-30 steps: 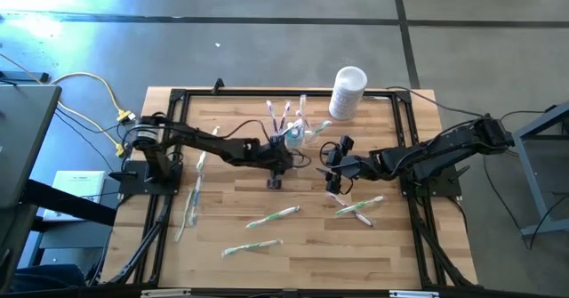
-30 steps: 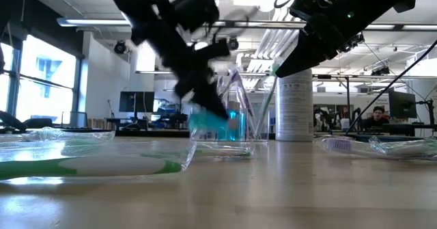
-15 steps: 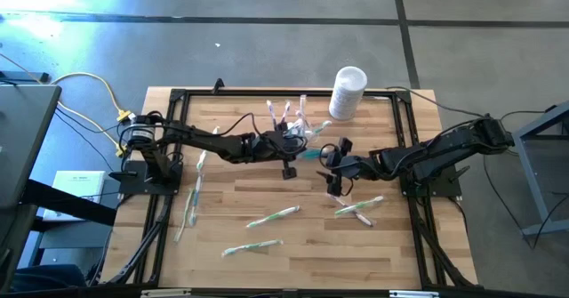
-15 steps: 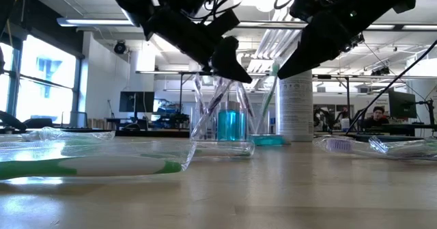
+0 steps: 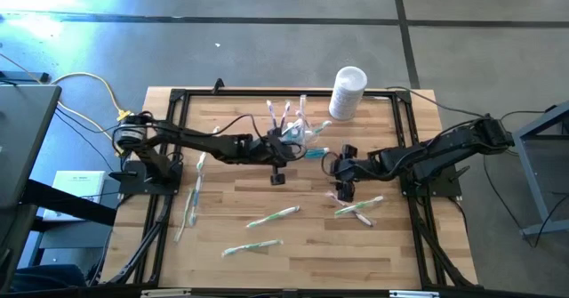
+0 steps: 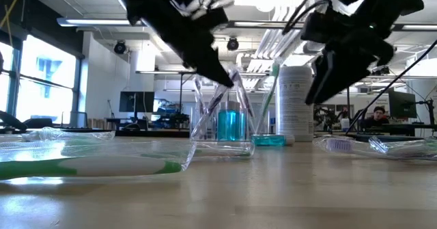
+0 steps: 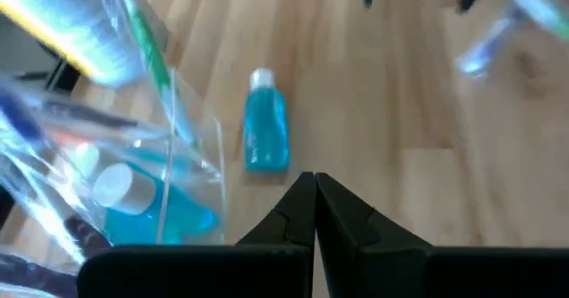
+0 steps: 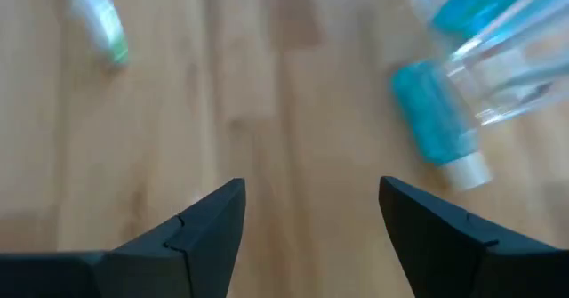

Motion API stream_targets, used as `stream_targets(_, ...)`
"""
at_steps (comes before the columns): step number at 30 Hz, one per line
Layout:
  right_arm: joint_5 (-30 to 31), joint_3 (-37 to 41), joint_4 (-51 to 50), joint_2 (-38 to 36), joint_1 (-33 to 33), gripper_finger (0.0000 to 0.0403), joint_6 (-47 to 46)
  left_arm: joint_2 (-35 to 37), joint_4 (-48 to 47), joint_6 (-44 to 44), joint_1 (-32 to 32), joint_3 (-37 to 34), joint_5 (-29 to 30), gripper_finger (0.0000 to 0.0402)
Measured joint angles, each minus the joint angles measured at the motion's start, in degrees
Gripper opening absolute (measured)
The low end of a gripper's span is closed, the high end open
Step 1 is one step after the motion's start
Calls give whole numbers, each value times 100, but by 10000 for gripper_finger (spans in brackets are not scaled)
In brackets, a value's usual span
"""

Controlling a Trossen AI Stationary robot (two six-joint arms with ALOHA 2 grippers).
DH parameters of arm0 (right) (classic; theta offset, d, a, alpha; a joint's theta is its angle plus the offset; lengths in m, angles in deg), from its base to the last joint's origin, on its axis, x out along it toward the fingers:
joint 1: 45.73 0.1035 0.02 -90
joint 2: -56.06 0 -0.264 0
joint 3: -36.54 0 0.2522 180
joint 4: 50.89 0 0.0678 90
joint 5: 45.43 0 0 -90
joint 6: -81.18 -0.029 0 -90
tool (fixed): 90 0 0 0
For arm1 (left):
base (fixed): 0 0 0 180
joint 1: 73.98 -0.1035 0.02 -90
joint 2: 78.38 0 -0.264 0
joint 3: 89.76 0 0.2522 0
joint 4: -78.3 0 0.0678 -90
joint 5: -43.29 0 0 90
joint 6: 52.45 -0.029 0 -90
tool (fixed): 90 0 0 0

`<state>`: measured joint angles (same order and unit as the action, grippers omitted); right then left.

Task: Pick & Place toothbrushing station
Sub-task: Put the blue mouthwash into the transparent organizer

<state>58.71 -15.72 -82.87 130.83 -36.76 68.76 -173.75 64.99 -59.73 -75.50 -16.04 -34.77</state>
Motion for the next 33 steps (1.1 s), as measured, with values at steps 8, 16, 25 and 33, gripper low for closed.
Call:
stream_targets(8,639,150,-350,196,-9,252,-125,1249,-1142,61,427,-68,510,1)
stream_targets(16,1641,1011,620,411,-658,252,149,2562,-1758,702,616,-853,740,1)
stream_targets(25,168,2026,2965,422,-1707,252,818,3556,-1270,1106,605,-2102,943,1)
stream_targets(33,-746,2264,3914,756,-2549,252,1178,3779,-1038,1208,605,-2424,921,1)
